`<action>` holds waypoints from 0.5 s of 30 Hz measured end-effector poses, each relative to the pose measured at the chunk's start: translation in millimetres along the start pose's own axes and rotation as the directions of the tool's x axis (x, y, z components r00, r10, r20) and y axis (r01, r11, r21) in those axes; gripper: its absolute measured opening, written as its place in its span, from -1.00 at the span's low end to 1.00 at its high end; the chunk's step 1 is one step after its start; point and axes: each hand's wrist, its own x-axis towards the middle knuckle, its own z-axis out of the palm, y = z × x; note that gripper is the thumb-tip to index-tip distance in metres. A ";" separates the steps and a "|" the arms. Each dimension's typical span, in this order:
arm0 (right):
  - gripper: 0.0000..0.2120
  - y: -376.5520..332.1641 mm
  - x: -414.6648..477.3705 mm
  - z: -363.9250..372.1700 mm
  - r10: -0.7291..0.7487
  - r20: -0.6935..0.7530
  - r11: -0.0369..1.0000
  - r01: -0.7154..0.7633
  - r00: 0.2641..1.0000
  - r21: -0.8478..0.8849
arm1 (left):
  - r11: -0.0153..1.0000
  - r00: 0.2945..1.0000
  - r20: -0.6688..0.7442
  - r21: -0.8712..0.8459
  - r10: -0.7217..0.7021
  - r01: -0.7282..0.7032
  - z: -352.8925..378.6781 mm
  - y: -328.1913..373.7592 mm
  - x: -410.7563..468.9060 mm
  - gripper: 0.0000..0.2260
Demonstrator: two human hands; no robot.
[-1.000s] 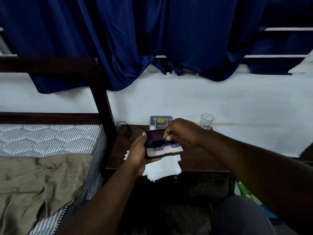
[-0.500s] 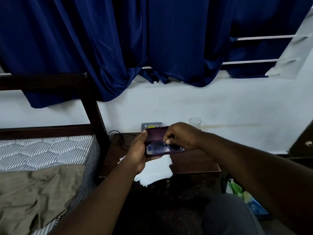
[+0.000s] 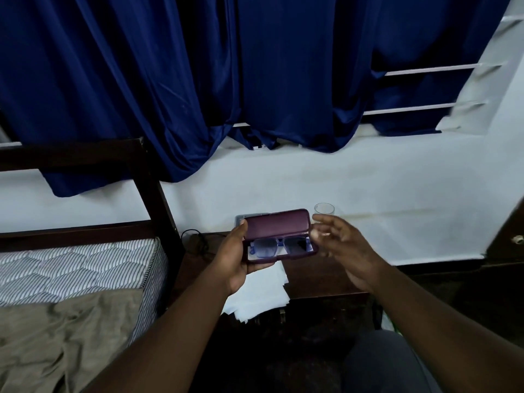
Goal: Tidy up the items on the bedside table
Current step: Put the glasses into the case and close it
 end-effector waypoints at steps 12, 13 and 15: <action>-0.45 15.9 -14.5 9.4 0.073 0.157 0.968 -0.108 0.985 0.227 | 0.999 1.000 0.001 0.019 -0.031 0.031 7.6 0.3 -5.8 -0.59; -0.49 16.9 -15.5 11.2 0.067 0.154 0.967 -0.102 0.986 0.232 | 0.999 0.999 0.002 0.024 -0.034 0.034 7.3 0.7 -5.8 -0.57; -0.55 19.4 -17.4 13.8 0.069 0.143 0.964 -0.103 0.987 0.245 | 0.999 0.999 0.013 0.032 -0.036 0.035 7.4 1.5 -5.6 -0.51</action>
